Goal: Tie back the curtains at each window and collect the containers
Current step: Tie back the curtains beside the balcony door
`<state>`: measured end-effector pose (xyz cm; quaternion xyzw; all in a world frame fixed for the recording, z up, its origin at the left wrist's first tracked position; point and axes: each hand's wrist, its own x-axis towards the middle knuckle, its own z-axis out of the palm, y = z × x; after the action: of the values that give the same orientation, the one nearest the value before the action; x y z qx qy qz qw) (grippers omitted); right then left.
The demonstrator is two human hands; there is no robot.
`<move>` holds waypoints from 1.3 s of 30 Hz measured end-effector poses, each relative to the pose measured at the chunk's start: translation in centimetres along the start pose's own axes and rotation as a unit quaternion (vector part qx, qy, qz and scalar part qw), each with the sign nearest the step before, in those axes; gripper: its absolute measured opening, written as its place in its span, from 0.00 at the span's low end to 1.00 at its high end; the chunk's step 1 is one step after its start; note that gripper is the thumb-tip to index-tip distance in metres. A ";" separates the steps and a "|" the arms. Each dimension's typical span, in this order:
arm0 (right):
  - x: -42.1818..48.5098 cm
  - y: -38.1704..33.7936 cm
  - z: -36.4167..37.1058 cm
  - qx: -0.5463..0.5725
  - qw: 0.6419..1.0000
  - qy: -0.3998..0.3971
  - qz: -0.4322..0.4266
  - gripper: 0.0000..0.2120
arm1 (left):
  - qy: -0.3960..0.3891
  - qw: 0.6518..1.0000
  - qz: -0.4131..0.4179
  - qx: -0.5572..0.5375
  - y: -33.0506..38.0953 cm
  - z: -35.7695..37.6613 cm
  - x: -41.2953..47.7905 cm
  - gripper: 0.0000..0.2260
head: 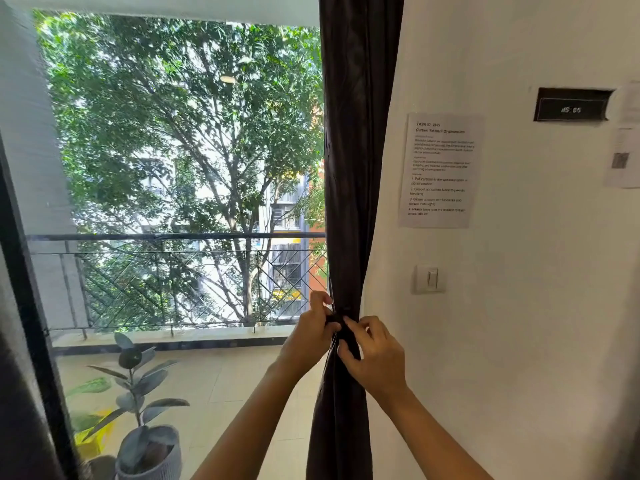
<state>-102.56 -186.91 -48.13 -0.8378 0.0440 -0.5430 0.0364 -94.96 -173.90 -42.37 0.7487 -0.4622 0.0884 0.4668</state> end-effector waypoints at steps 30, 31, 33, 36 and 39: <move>4.3 -4.2 -1.7 0.300 0.805 -0.393 0.328 0.17 | 0.124 0.752 -0.309 -0.569 -3.5 1.7 -5.0 0.07; 4.3 -4.3 -1.9 0.280 0.825 -0.390 0.298 0.15 | 0.127 0.745 -0.316 -0.573 -3.5 1.6 -5.0 0.05; 4.6 -4.4 -2.1 0.198 0.897 -0.330 0.216 0.13 | 0.128 0.740 -0.320 -0.578 -3.7 1.5 -4.8 0.04; 5.6 -4.9 -2.7 0.118 0.971 -0.176 0.115 0.16 | 0.117 0.742 -0.318 -0.578 -3.9 1.4 -4.4 0.05; 7.4 -5.8 -2.8 0.035 0.973 -0.227 0.028 0.27 | 0.094 0.755 -0.302 -0.574 -3.7 1.4 -4.2 0.06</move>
<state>-101.90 -182.01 -39.60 -0.9357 0.0390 -0.3389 0.0898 -94.85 -171.94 -47.77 0.4291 -0.1298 -0.2694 0.8523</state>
